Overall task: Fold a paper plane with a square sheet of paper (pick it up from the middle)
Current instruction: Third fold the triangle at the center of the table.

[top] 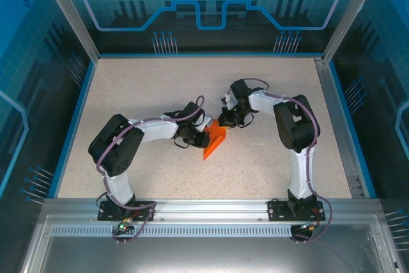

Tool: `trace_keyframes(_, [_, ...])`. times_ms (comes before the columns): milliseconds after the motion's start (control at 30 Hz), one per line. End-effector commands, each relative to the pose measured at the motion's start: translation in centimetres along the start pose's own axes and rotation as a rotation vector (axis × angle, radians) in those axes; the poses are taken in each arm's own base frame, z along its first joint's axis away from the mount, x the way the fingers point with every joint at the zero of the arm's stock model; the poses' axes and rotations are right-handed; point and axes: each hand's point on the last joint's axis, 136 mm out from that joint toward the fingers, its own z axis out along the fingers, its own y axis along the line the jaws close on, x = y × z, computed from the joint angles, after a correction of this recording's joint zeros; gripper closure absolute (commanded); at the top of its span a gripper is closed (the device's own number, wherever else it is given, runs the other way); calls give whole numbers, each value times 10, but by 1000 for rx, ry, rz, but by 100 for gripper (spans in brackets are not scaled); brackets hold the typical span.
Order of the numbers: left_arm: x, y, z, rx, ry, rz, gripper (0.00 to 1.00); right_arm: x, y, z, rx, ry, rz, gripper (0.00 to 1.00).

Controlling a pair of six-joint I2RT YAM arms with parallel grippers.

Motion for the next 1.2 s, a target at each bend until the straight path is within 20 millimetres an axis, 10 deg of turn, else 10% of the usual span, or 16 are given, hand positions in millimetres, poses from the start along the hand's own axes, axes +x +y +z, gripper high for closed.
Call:
trace_keyframes(0, [-5,4,-2,-18,2,-8,90,34,-20,21,67,111,43,94])
trace_keyframes(967, [17,16,9,-43,32,-74,91,30,-14,18,49,90,52,94])
trace_keyframes(1167, [19,18,10,-46,36,-77,91,15,7,-10,-73,-17,66,95])
